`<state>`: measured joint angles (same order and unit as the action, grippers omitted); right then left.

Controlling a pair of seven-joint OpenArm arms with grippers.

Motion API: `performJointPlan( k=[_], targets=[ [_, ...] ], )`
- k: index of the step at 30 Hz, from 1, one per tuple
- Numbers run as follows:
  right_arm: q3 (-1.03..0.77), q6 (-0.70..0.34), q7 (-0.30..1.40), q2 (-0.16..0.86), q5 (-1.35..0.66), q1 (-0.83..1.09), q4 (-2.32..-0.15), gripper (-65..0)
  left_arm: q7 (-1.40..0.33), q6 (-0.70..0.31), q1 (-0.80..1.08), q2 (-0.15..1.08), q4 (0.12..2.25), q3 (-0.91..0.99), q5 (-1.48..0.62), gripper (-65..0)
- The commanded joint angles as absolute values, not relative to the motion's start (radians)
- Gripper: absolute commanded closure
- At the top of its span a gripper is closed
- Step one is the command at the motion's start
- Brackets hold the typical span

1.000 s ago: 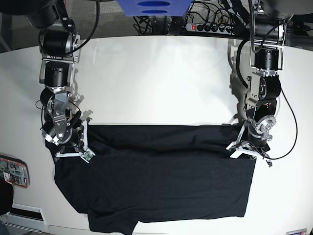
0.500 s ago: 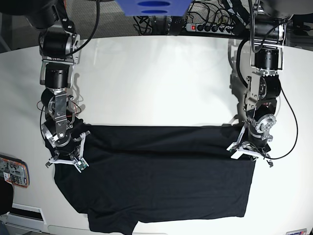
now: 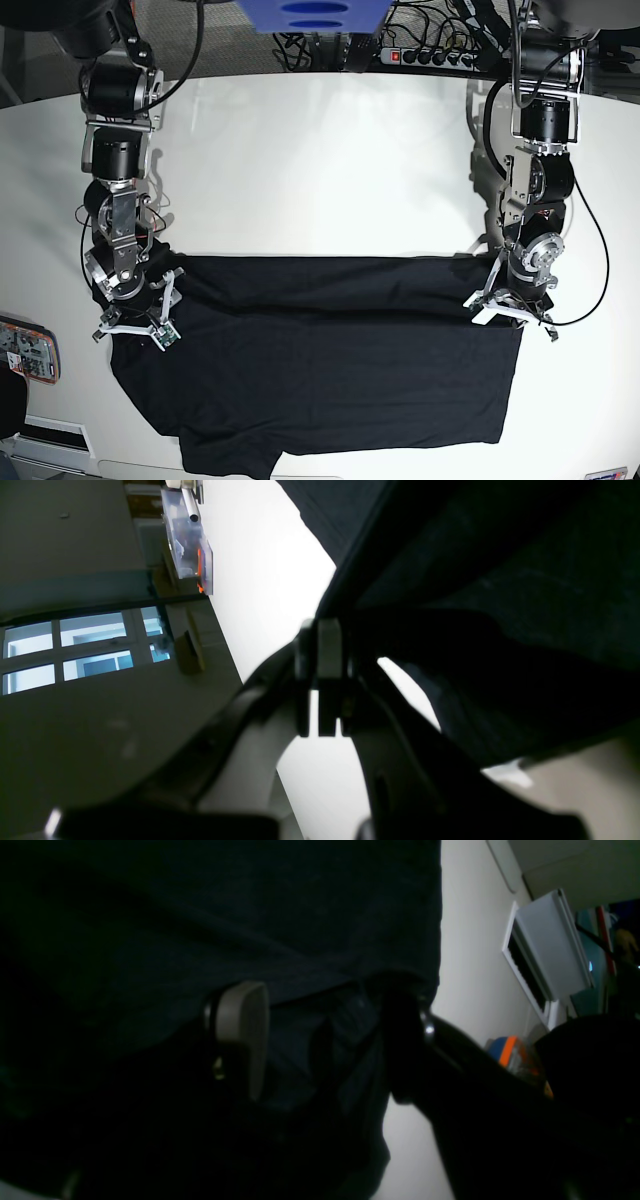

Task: Fold the T-shirt properly
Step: 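Lower the folded edge with both grippers and release it onto the shirt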

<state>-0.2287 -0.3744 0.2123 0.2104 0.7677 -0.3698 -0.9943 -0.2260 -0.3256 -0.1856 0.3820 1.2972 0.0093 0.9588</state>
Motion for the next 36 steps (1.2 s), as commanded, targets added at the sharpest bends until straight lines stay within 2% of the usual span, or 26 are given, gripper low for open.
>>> performJointPlan(
  k=[1,8,9,16,20,23,27,31,36],
  targets=[
    [-0.231,-0.361,0.191,0.222,0.762,-0.4,-1.038,-34.7,-0.228,-0.305,-0.214,0.394,1.314,0.018,0.966,0.0],
    [-0.231,-0.361,0.191,0.217,0.762,-0.363,-1.194,-34.7,-0.228,-0.303,-0.214,0.39,1.314,0.018,0.966,0.0],
    [-0.231,-0.361,0.191,0.217,0.762,-0.343,-1.211,-34.7,-0.228,-0.303,-0.214,0.39,1.314,0.019,0.966,-1.8],
    [-0.231,-0.361,0.191,0.217,0.759,-0.306,-1.271,-34.7,-0.231,-0.302,-0.216,0.389,1.303,0.019,0.986,-39.6],
    [-0.232,-0.361,0.196,0.213,0.757,-0.305,-1.271,-34.7,-0.232,-0.302,-0.266,0.381,1.208,0.019,1.11,-54.1],
    [-0.243,-0.361,0.197,0.179,0.714,-0.305,-1.273,-34.7,-0.274,-0.302,-0.272,0.361,1.187,0.022,1.15,-61.0],
    [-0.291,-0.361,0.203,0.174,0.518,-0.305,-1.273,-34.7,-0.295,-0.302,-0.257,0.295,1.244,0.051,1.049,-65.0],
    [-0.321,-0.363,0.283,0.174,0.348,-0.306,-1.268,-34.7,-0.295,-0.302,-0.22,0.231,1.374,0.133,0.791,-65.0],
    [-0.321,-0.363,0.374,0.174,0.176,-0.305,-1.267,-34.9,-0.315,-0.302,-0.208,0.209,1.397,0.203,0.426,-65.0]
  ],
)
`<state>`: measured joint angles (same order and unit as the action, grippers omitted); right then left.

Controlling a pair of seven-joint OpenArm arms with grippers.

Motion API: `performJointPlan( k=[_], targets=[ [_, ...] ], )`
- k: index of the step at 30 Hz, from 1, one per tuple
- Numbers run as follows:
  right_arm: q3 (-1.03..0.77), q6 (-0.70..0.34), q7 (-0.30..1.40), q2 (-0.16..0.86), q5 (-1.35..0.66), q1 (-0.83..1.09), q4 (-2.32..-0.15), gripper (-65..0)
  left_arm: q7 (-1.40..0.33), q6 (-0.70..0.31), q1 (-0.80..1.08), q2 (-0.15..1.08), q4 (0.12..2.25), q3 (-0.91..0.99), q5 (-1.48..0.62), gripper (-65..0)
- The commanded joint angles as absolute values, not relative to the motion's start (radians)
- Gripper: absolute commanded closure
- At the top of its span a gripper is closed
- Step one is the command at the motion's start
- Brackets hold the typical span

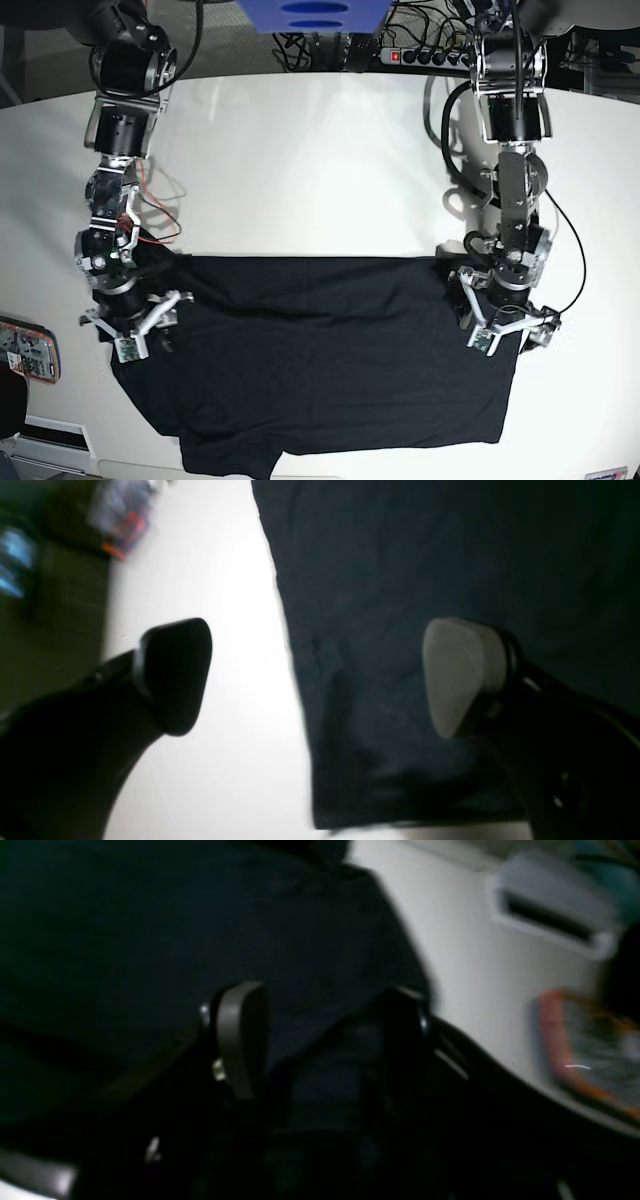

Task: Fold the T-shirt properly
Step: 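Lower the folded edge with both grippers and release it onto the shirt, then grasp the shirt edge with both grippers and drag it back toward the robot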

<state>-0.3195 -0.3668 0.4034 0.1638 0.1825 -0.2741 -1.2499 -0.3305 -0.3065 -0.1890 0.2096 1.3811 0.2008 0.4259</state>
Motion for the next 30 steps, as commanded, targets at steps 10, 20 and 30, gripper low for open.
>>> performJointPlan(
  k=[10,20,30],
  targets=[
    [-0.325,-0.363,0.381,0.174,0.114,-0.288,-1.124,-35.0,-0.45,-0.302,-0.186,0.216,1.353,0.232,0.035,-65.0],
    [-0.325,-0.363,0.266,0.179,0.114,-0.285,-0.908,-34.7,-0.361,-0.302,-0.223,0.229,1.139,0.232,0.019,-65.0],
    [-0.325,-0.363,0.26,0.179,0.114,-0.163,-0.914,-34.7,-0.352,-0.302,-0.153,0.231,1.11,0.234,0.018,-65.0]
  ],
)
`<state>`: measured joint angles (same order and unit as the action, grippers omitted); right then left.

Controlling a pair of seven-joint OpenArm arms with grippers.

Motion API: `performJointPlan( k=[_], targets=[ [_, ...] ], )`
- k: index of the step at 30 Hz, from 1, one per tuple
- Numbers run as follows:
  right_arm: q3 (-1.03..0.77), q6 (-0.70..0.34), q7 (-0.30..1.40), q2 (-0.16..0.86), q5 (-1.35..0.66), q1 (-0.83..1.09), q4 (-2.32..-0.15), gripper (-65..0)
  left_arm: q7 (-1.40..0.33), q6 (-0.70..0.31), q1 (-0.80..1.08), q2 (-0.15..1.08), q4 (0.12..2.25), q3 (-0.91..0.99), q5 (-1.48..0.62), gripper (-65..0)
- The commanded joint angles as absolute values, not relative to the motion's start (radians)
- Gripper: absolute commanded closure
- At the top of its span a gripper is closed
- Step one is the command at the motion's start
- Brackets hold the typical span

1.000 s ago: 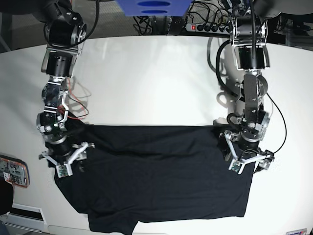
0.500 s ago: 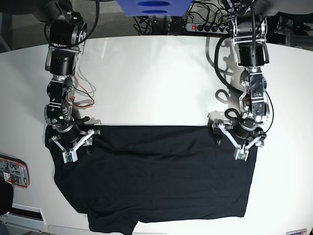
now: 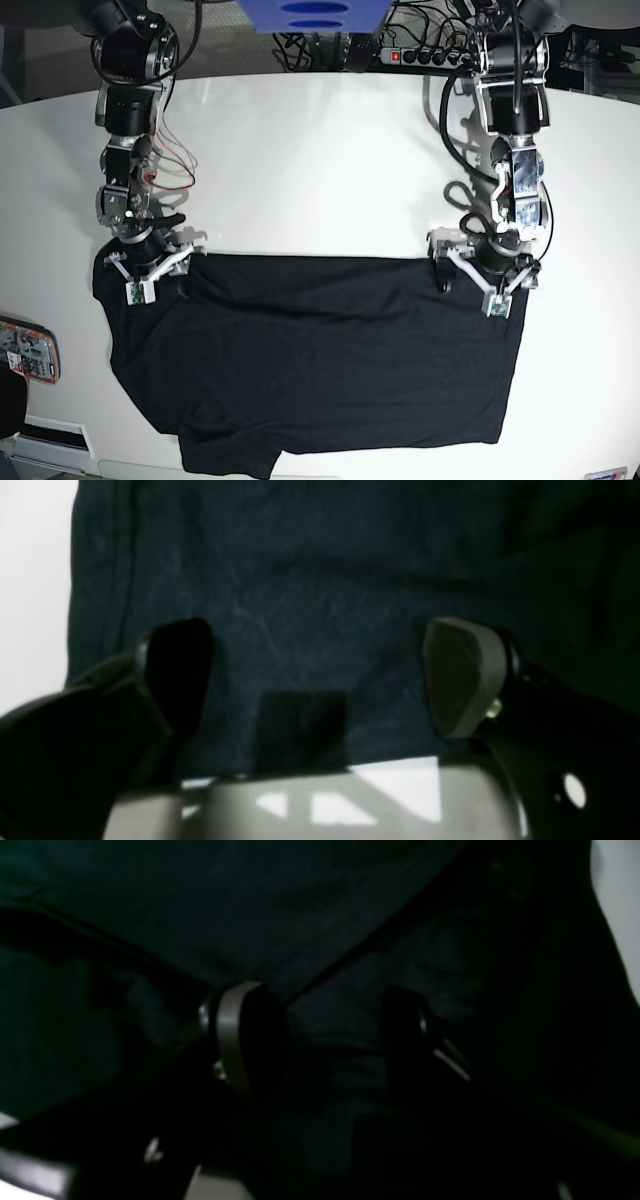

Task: Fold the T-shirt properly
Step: 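Grasp the shirt edge with both grippers and drag it back toward the robot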

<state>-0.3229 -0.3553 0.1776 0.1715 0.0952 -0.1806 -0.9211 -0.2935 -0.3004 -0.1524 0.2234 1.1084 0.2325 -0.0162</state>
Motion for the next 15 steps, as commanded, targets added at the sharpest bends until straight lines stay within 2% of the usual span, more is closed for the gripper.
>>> performJointPlan(
  k=[1,7,15],
  targets=[
    [-0.325,-0.363,0.26,0.179,0.114,-0.15,-0.923,-34.7,-0.352,-0.302,-0.136,0.234,1.122,0.236,0.018,-65.0],
    [-0.325,-0.363,0.26,0.179,0.116,-0.056,-1.047,-34.7,-0.352,-0.302,-0.007,0.246,1.262,0.305,-0.105,-65.0],
    [-0.321,-0.363,0.262,0.179,0.116,0.048,-1.125,-34.7,-0.352,-0.302,0.085,0.277,1.279,0.328,-0.142,-65.0]
  ],
)
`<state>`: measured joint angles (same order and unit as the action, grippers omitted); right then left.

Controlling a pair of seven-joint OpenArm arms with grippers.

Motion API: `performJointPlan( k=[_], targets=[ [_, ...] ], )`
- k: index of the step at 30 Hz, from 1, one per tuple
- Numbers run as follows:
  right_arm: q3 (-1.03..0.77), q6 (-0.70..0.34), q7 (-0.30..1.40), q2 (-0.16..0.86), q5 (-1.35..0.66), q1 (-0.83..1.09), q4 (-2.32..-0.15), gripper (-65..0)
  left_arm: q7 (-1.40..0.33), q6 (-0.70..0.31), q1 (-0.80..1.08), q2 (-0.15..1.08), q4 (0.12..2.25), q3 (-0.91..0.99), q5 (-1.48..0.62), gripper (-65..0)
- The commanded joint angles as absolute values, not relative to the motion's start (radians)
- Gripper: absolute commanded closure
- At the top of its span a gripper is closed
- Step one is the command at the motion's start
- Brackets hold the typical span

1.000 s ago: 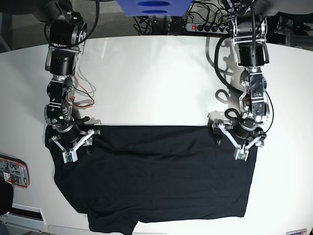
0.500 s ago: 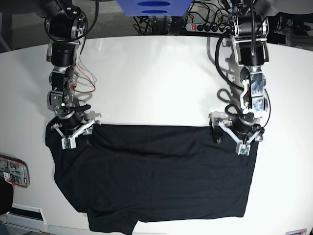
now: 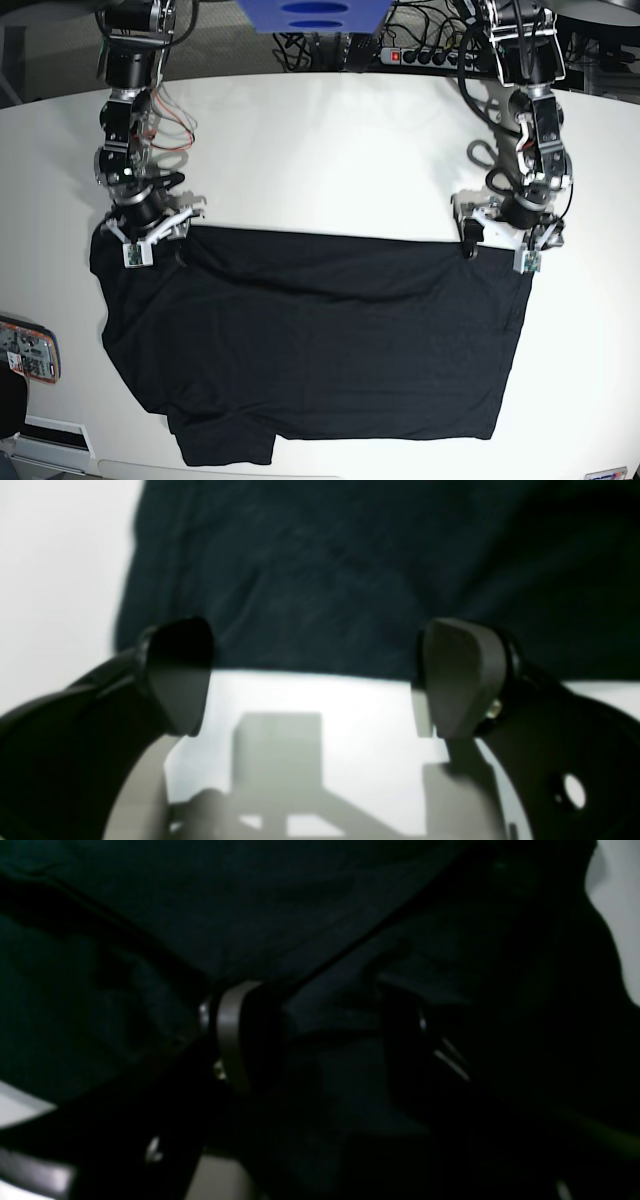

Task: Fold the T-shirt properly
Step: 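Grasp the shirt edge with both grippers and drag it back toward the robot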

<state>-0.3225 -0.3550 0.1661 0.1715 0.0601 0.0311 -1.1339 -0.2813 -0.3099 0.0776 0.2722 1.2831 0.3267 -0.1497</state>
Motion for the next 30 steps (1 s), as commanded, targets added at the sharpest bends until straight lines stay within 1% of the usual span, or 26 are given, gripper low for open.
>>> performJointPlan(
  k=[1,6,9,13,16,18,22,25,28,30],
  targets=[
    [-0.321,-0.363,0.262,0.179,0.116,0.058,-1.129,-34.7,-0.352,-0.302,0.094,0.277,1.279,0.328,-0.142,-65.0],
    [-0.323,-0.363,0.262,0.179,0.116,0.076,-1.153,-34.7,-0.352,-0.302,0.113,0.278,1.291,0.328,-0.14,-65.0],
    [-0.321,-0.363,0.266,0.179,0.116,0.076,-1.158,-34.7,-0.352,-0.302,0.139,0.277,1.389,0.326,-0.134,-65.0],
    [-0.32,-0.363,0.266,0.179,0.116,0.076,-1.158,-34.7,-0.36,-0.302,0.143,0.275,1.581,0.325,-0.133,-65.0],
    [-0.32,-0.363,0.268,0.179,0.116,0.076,-1.159,-34.7,-0.361,-0.302,0.113,0.282,1.636,0.321,-0.13,-65.0],
    [-0.32,-0.363,0.268,0.179,0.116,0.076,-1.159,-34.7,-0.4,-0.302,0.065,0.282,1.627,0.321,-0.116,-65.0],
    [-0.318,-0.363,0.268,0.179,0.116,0.076,-1.159,-34.7,-0.622,-0.302,-0.067,0.282,1.544,0.309,-0.031,-65.0],
    [-0.318,-0.363,0.268,0.179,0.116,0.077,-1.161,-34.7,-0.711,-0.302,-0.124,0.283,1.471,0.248,0.015,-65.0],
    [-0.318,-0.363,0.268,0.179,0.116,0.077,-1.175,-34.7,-0.708,-0.302,-0.134,0.283,1.391,0.196,0.053,-65.0],
    [-0.318,-0.363,0.268,0.179,0.116,0.079,-1.188,-34.7,-0.656,-0.302,-0.136,0.283,1.323,0.166,0.056,-65.0]
  ],
)
